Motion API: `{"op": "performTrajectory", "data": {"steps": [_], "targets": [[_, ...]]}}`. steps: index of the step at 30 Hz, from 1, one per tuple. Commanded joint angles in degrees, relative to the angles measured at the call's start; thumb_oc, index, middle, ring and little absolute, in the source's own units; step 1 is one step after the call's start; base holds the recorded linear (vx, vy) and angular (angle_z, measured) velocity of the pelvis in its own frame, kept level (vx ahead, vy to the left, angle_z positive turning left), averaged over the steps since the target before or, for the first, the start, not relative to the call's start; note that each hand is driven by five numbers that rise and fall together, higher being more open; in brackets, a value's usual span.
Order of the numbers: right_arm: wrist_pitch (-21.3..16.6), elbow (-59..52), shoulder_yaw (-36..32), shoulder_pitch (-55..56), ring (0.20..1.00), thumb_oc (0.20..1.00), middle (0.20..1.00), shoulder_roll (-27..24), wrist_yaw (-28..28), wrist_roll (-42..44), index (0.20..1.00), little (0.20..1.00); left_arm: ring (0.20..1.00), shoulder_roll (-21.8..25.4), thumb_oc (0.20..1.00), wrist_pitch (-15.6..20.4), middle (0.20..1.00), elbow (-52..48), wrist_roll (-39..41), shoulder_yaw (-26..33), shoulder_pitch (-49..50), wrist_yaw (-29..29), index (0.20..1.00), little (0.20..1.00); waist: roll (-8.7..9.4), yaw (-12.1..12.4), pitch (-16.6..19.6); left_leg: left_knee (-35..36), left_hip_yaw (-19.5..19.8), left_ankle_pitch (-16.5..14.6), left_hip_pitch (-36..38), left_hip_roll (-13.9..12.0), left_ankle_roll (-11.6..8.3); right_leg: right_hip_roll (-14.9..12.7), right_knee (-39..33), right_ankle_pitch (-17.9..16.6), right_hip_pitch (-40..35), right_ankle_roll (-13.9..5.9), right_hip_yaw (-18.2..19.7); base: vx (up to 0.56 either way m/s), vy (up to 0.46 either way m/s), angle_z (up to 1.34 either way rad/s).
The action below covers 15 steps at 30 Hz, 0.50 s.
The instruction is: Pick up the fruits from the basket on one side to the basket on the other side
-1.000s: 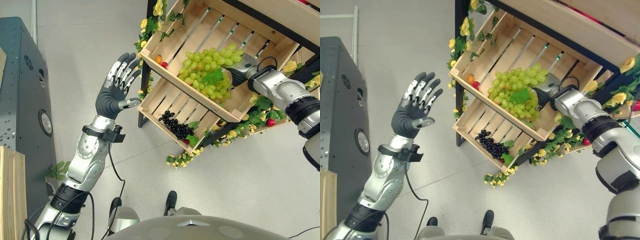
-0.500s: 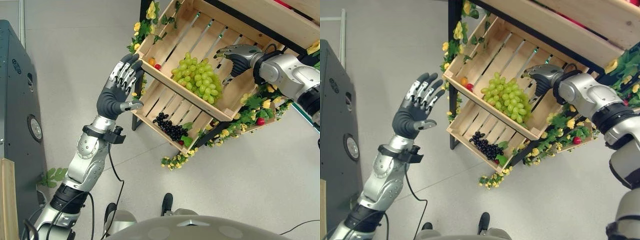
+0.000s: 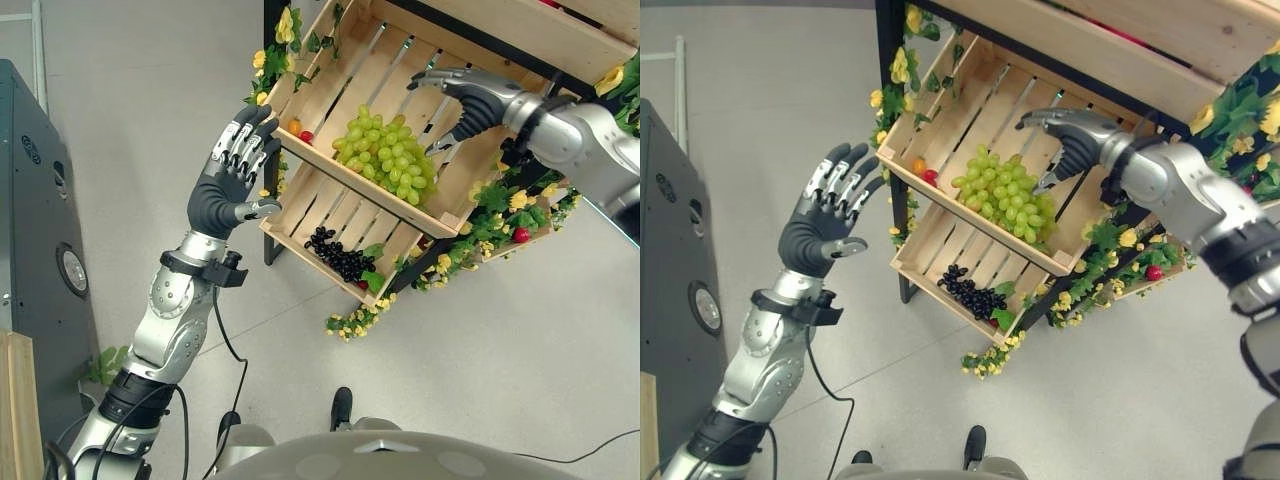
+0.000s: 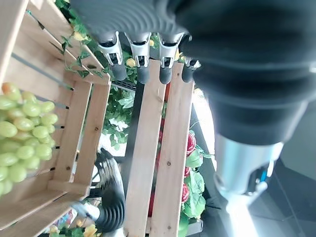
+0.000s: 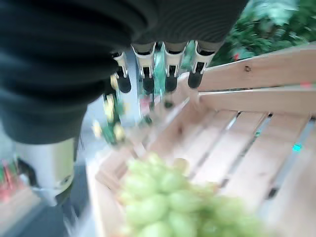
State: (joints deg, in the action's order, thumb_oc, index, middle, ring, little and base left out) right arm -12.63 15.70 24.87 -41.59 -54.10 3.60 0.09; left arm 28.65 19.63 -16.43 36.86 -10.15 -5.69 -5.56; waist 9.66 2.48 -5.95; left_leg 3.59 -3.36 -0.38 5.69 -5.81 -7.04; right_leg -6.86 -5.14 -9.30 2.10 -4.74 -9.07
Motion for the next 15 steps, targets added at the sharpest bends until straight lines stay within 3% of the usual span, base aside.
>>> {"op": "performTrajectory", "data": {"steps": [1,3,4,8,15], "targets": [[-2.1,-2.35,-5.96,6.44,1.0,1.0,1.0,6.38,-4.57,5.97,1.0,1.0,1.0,0.13,1.0,3.11,1.0,-2.46,-0.68,3.52,0.44,1.18,1.0,1.0,-0.96,0.4,0.28,-1.19,-0.25,-1.82,-2.04,2.84,3.97,-1.25,4.07,8.21,-5.74,-4.14,0.59,0.0,0.0,0.0],[-2.35,-3.79,-10.19,13.73,1.0,1.0,1.0,13.18,-5.84,6.27,1.0,1.0,1.0,-0.8,1.0,3.18,1.0,-0.43,-0.47,5.49,1.4,2.14,1.0,1.0,-2.03,0.9,0.14,-1.49,-0.02,-1.28,-2.45,3.4,4.28,-1.7,4.23,7.89,-5.77,-4.06,0.18,-0.01,0.008,0.03],[-2.22,-5.74,-11.34,15.83,1.0,1.0,1.0,13.87,-5.2,5.7,1.0,1.0,1.0,-0.92,1.0,3.05,1.0,0.18,-0.35,5.99,1.97,2.14,1.0,1.0,-2.15,0.96,0.44,-1.51,0.2,-1.28,-2.54,3.54,4.32,-1.87,4.17,7.94,-5.82,-4.06,0.01,0.03,0.022,0.04],[-3.61,-10.44,-16.33,25.32,1.0,1.0,1.0,24.43,-5.37,12.42,1.0,1.0,1.0,-3.17,1.0,3.56,1.0,2.76,-2.27,8.56,4.29,3.8,1.0,1.0,-4.12,1.59,0.97,-1.12,1.55,-1.02,-2.85,4.68,4.68,-2.88,3.79,8.09,-6.51,-4.16,-1.35,0.02,0.032,0.12],[-5.38,-13.07,-17.62,29.84,1.0,1.0,1.0,31.2,-4.05,21.67,1.0,1.0,1.0,-3.97,1.0,4.45,1.0,3.7,-5.75,11.11,6.27,6.54,1.0,1.0,-5.3,1.99,1.49,-1.51,3.22,-0.96,-3.64,6.21,5.14,-4.13,4.13,7.78,-6.77,-4.47,-2.29,-0.01,0.049,0.16]]}}
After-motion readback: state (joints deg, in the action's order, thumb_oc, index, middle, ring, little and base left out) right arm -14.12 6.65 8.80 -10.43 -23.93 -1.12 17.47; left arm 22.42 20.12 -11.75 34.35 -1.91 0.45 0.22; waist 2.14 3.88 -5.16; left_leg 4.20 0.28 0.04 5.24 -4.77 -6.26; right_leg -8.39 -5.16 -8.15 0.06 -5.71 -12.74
